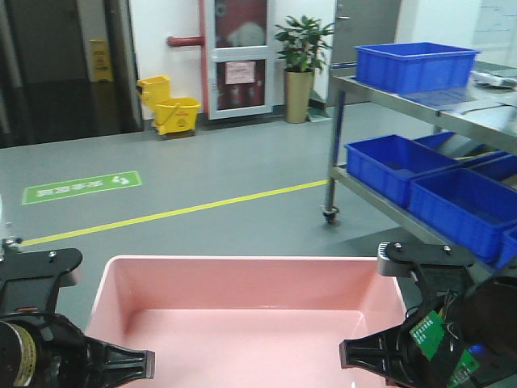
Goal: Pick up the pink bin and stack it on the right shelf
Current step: 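Hold the pink bin with both grippers while the base turns away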
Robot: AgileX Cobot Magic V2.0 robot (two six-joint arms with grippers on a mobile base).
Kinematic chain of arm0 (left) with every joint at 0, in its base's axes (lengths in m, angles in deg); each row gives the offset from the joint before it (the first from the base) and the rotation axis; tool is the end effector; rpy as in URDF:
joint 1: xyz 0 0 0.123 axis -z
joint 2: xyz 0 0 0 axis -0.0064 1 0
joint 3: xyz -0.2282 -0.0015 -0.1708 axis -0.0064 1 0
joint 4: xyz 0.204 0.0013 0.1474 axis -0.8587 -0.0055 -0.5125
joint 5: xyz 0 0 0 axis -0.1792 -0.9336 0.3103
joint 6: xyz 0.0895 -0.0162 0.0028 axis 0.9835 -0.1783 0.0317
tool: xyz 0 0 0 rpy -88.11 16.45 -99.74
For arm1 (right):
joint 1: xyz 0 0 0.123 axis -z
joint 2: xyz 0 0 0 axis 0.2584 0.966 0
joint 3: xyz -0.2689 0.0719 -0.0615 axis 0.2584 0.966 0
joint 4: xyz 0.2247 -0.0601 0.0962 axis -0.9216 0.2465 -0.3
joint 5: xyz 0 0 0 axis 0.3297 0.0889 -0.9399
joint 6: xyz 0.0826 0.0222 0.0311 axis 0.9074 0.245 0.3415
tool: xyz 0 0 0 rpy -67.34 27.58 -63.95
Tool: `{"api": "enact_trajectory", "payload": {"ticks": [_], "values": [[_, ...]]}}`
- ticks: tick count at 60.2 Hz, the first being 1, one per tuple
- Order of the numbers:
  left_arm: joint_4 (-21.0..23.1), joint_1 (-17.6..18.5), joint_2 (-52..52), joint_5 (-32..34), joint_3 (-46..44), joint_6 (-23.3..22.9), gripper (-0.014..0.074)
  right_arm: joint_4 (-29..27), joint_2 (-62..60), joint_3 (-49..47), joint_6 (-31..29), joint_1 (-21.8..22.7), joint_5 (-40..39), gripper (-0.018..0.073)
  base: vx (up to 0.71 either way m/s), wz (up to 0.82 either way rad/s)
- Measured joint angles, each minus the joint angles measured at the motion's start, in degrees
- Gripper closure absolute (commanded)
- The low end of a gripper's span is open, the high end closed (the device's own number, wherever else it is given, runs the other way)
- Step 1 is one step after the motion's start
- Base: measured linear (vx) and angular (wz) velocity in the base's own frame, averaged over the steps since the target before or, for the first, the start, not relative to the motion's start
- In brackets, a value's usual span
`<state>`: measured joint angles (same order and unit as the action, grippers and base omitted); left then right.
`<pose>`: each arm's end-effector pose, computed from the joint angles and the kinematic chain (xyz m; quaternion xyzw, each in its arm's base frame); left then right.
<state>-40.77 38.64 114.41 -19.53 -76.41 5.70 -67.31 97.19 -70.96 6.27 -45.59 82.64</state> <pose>0.2027 -0.1301 0.3193 -0.0272 0.9479 -0.0799 0.3072 0.2379 0.1217 0.3111 0.0011 0.9669 0.0412 0.2518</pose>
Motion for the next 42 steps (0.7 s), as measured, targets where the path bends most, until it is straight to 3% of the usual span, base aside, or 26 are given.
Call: {"api": "enact_trajectory", "payload": {"ticks": [42], "values": [[0.00, 0.00, -0.06, 0.00, 0.00, 0.00, 0.0471, -0.01, 0.00, 0.00, 0.00, 0.00, 0.00, 0.0496, 0.07, -0.37]]}}
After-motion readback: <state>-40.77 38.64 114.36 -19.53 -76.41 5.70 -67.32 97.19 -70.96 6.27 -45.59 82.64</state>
